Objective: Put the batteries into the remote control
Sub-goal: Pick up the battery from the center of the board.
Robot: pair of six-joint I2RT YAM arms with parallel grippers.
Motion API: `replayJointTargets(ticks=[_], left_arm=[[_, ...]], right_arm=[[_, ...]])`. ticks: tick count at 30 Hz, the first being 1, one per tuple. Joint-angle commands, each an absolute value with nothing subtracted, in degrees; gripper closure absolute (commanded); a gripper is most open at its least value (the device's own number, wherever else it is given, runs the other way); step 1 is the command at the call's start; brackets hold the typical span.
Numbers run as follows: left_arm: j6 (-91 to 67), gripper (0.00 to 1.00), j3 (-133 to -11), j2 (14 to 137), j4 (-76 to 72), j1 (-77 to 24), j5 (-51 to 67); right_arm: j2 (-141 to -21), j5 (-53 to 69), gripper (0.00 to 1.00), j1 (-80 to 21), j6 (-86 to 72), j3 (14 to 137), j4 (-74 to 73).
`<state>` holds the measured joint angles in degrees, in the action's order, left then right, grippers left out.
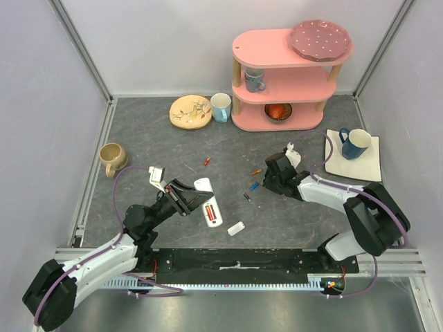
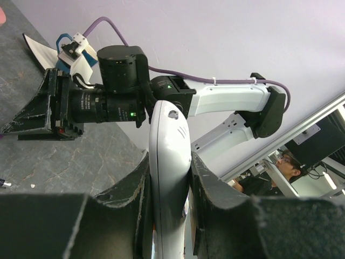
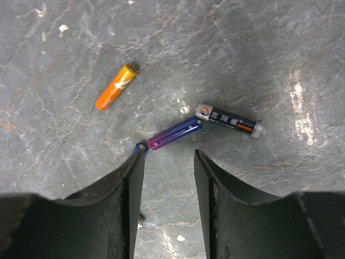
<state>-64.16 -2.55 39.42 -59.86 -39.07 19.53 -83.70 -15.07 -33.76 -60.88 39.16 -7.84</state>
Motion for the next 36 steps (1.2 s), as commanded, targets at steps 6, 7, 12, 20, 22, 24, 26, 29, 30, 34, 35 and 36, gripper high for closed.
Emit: replayJointTargets(ticks=[6,7,12,20,22,24,26,29,30,34,35,36], left_arm=[[-64.2,0.98,1.8,37.5,-60.6,-38.8,17.9],[-64.2,0.98,1.8,37.4,-60.6,-38.8,17.8],[-64.4,0.98,1.9,37.6,-60.5,-38.8,17.5],[-65.1,0.98,1.3,38.8,-59.9,-38.8,17.6],[-65.3,0.98,1.3,38.8,-59.9,-38.8,17.7],[-65.4,0.98,1.3,38.7,-59.5,-38.8,17.7],[-65.3,0.98,1.2,38.4,-59.2,-38.8,17.6],[-65.0,0.98,0.9,38.1,-58.0,-38.8,17.7],[-65.0,0.98,0.6,38.1,-57.8,-38.8,17.7],[-64.7,0.98,0.2,38.6,-57.1,-38.8,18.2],[-64.7,0.98,0.3,38.8,-57.0,-38.8,18.4],[-64.7,0.98,0.3,38.9,-57.1,-38.8,18.5]], right_arm=[[-87.3,-19.9,0.52,-33.0,-69.4,41.5,-8.8],[-87.4,-20.0,0.52,-33.0,-69.7,41.7,-8.9],[-88.5,-20.0,0.51,-32.6,-71.7,41.8,-9.2],[-91.8,-17.1,0.62,-31.4,-74.2,43.9,-12.1],[-93.3,-16.9,0.64,-31.4,-73.1,44.9,-13.4],[-94.2,-16.4,0.67,-31.3,-71.4,46.2,-14.9],[-95.3,-15.2,0.7,-31.4,-70.1,46.8,-15.6],[-96.1,-13.8,0.73,-31.4,-66.6,46.9,-15.9],[-96.4,-13.5,0.74,-31.4,-65.6,46.9,-16.0],[-97.4,-12.2,0.85,-31.4,-60.3,46.8,-16.7],[-97.5,-11.5,0.88,-31.4,-57.6,47.0,-16.8],[-97.7,-10.9,0.89,-31.4,-55.6,47.4,-17.0]])
